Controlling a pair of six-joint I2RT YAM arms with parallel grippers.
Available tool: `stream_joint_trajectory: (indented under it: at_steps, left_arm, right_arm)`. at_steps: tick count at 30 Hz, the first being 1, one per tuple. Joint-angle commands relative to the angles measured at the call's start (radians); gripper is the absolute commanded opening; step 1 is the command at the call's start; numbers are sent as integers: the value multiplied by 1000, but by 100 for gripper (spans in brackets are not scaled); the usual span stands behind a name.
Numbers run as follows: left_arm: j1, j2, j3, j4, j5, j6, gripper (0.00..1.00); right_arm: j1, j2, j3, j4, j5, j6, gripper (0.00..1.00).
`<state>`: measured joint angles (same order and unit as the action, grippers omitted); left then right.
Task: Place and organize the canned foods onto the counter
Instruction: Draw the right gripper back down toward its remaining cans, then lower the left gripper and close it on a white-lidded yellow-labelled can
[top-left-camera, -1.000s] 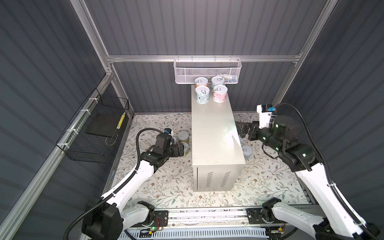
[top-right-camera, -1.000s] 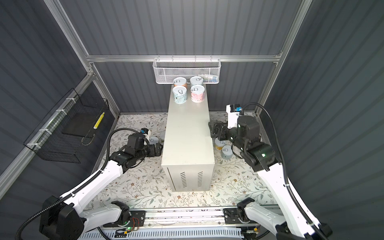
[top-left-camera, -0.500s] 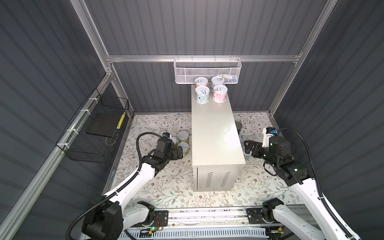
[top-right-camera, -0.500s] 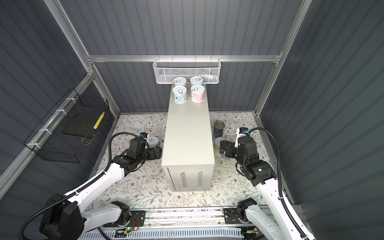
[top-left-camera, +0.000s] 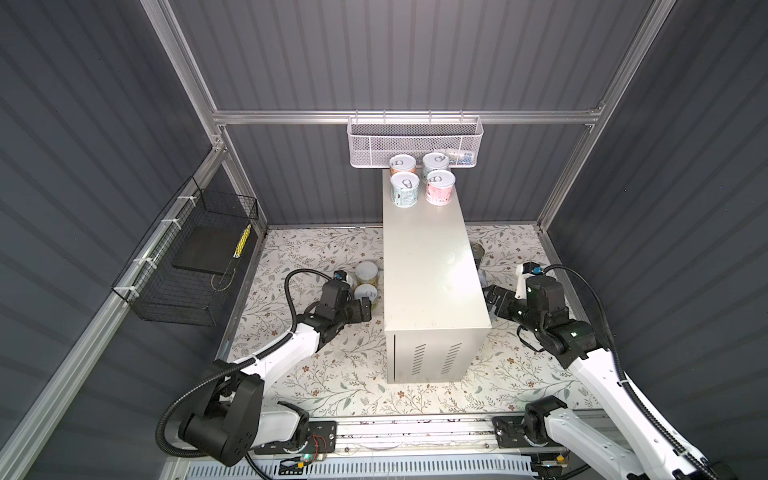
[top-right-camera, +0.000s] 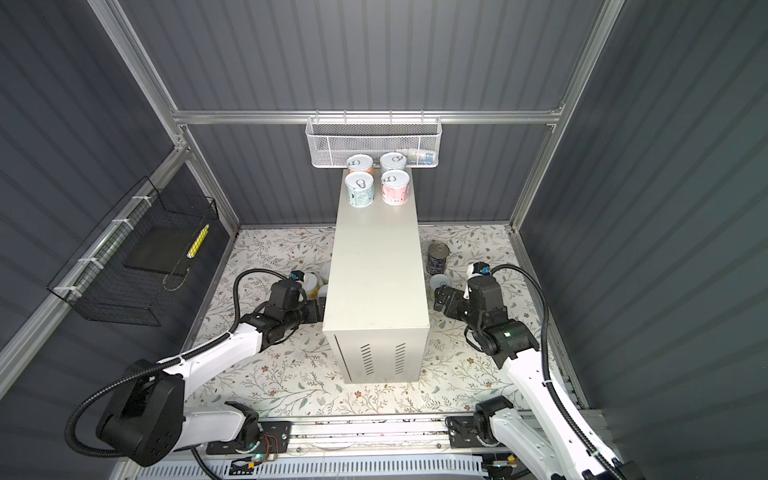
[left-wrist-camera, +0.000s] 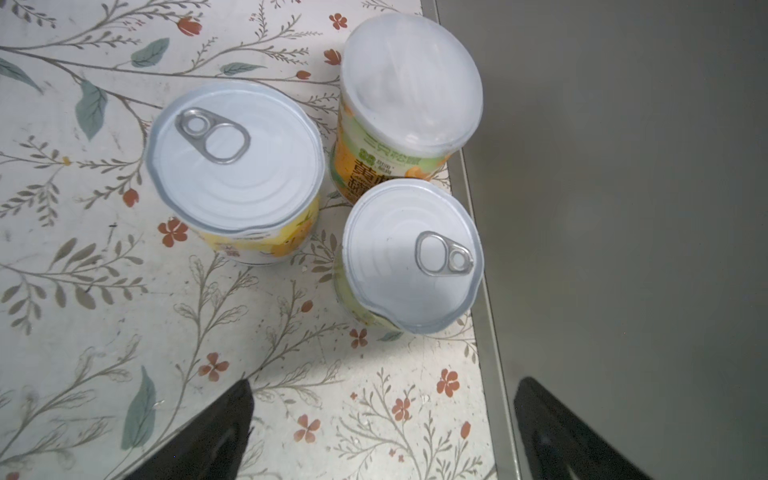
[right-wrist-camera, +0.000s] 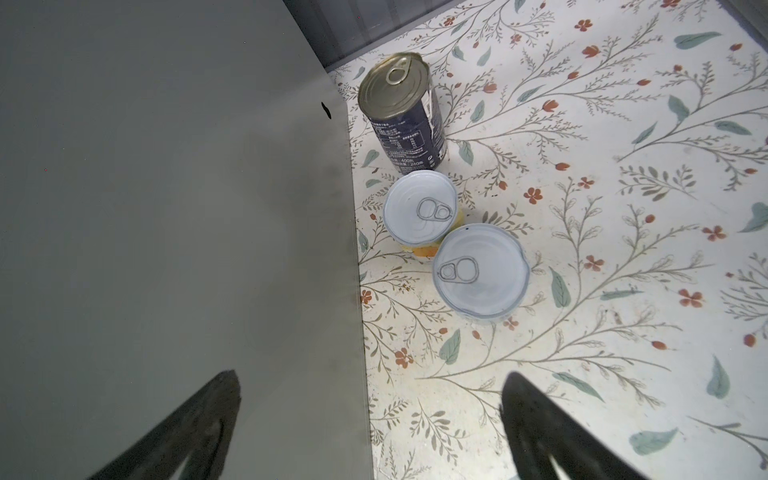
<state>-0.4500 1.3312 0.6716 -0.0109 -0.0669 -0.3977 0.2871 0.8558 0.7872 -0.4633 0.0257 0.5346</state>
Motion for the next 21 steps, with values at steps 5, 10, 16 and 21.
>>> stream_joint_trajectory:
  at_steps: [5,10,16,21]
  left_arm:
    - [-16,83,-3,115,-19,-1,99]
    - [-51,143,16,142,-55,13,99]
    - [-85,220,40,174,-115,3,99]
    - [-92,287,65,217,-156,-14,97]
  right_arm:
    - [-6,-35,-2,-10,15,20,99]
    - [-6,-72,-12,-7,16,28,99]
    - [-6,-72,-17,-7,10,28,99]
    - [-6,-83,-23,-7,11,25,99]
